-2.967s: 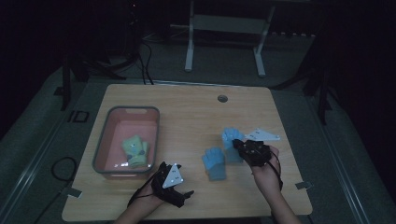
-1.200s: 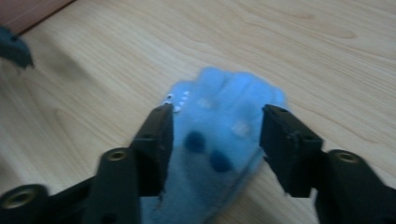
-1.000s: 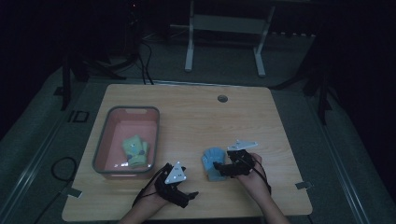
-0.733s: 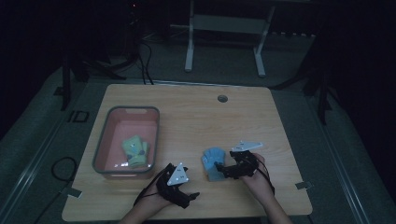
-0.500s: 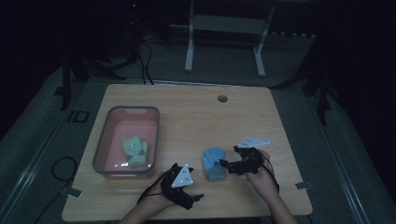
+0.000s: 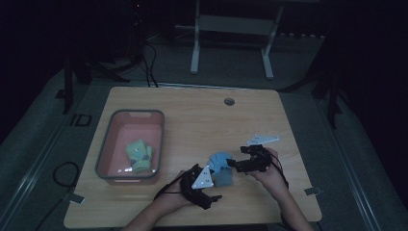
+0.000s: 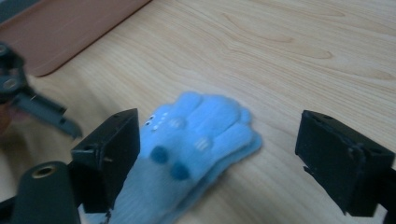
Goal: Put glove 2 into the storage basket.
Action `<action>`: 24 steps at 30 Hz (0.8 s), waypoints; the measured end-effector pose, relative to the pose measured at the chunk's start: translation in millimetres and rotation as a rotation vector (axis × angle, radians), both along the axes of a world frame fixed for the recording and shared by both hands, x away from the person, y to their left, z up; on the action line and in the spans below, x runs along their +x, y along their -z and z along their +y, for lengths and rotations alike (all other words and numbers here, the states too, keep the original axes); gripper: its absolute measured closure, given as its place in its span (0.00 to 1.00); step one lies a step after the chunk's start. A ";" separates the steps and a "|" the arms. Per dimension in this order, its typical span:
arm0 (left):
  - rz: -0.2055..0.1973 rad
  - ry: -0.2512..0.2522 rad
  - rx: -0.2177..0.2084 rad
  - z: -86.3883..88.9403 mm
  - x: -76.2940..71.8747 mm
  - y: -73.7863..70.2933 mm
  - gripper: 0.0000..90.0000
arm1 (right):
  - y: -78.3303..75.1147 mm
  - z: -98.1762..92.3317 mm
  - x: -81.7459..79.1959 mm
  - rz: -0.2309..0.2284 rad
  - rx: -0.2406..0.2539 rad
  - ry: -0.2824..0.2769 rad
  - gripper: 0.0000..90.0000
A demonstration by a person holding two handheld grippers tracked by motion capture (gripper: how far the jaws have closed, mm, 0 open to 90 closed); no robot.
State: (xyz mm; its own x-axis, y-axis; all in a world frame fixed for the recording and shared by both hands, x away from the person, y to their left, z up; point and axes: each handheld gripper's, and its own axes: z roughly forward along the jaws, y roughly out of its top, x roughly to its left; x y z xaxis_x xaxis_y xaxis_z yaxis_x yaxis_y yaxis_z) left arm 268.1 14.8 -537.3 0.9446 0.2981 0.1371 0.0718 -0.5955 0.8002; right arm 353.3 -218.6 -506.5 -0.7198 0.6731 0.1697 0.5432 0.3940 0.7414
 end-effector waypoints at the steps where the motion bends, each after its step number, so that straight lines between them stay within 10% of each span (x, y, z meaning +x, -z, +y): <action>1: -0.010 0.004 0.004 -2.5 0.9 0.5 0.20 | 1.7 0.5 2.8 0.005 -0.003 -0.003 0.28; 24: -0.148 0.092 0.191 -32.4 19.2 19.5 0.53 | 45.7 24.8 26.8 0.044 -0.089 -0.021 0.33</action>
